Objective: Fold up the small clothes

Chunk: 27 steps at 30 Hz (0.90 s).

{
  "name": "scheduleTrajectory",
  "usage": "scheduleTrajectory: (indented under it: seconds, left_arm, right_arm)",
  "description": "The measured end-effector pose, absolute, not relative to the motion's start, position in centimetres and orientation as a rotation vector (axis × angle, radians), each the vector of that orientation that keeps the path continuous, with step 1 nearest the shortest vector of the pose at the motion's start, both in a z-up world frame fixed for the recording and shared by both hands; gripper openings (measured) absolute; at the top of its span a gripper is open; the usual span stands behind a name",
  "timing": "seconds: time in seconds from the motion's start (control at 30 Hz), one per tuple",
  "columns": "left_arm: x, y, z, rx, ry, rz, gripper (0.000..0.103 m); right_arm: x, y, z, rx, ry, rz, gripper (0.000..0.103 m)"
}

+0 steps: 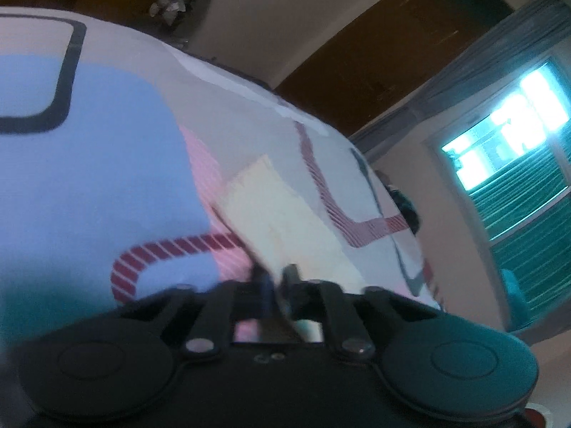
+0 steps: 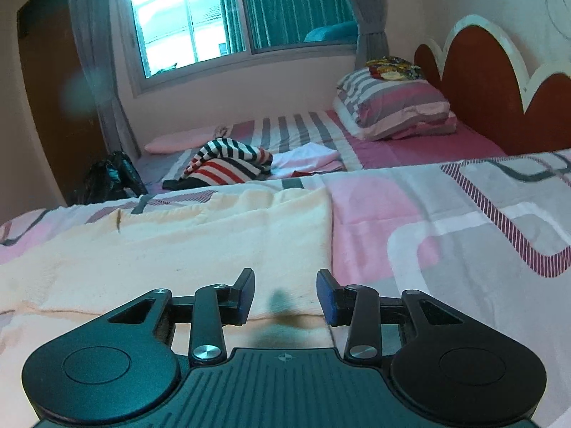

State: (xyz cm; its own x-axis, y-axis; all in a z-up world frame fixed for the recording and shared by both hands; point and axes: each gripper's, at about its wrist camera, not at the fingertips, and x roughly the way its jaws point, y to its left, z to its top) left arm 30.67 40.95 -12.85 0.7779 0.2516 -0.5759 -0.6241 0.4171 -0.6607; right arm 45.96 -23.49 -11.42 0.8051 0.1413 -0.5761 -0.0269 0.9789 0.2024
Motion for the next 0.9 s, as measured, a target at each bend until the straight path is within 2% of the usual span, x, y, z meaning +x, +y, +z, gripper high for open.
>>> scheduleTrajectory:
  seconds: [0.23,0.57,0.9]
  left_arm:
    - [33.6,36.3,-9.3,-0.770,0.420,0.417,0.002]
    - [41.5,20.7,-5.4,-0.491,0.457,0.053,0.002]
    - [45.6,5.6,-6.8,-0.205,0.603,-0.168,0.002]
  right_arm:
    - [45.6,-24.5,-11.3,0.234,0.626,0.095,0.039]
    - [45.4,-24.1,-11.1,0.250,0.629,0.111,0.039]
    - [44.5,-25.4,-10.9,0.291,0.635,0.111,0.039]
